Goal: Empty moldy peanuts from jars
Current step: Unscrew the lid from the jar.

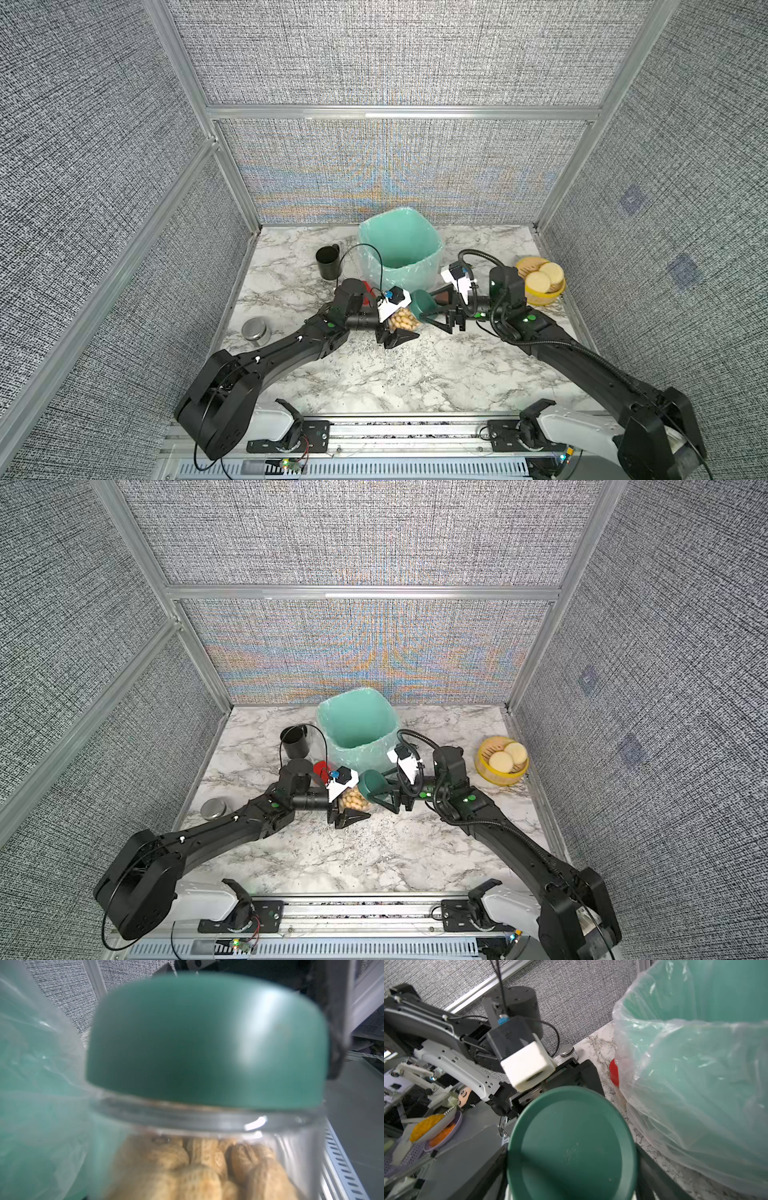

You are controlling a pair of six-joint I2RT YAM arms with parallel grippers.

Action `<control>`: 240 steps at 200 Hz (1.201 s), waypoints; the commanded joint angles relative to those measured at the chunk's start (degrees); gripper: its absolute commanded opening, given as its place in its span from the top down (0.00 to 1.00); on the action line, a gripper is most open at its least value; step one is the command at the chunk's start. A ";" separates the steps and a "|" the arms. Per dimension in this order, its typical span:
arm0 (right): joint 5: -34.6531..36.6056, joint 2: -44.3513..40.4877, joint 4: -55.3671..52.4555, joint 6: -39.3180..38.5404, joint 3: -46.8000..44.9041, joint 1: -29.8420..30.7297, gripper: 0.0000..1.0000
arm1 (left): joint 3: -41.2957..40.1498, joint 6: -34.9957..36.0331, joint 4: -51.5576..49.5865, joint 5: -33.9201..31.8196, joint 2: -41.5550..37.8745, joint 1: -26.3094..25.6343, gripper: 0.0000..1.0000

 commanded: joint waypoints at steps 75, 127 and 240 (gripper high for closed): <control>-8.28 6.35 6.21 -24.02 5.37 -6.40 0.39 | 3.27 3.45 -3.66 10.52 0.71 0.85 1.00; -15.97 6.94 11.30 -22.01 5.58 -8.26 0.40 | 4.30 4.71 -5.84 10.99 1.31 1.48 1.00; 4.47 -3.89 19.30 2.79 3.34 -11.17 0.42 | 13.36 14.37 -24.33 -6.68 -12.08 3.63 1.00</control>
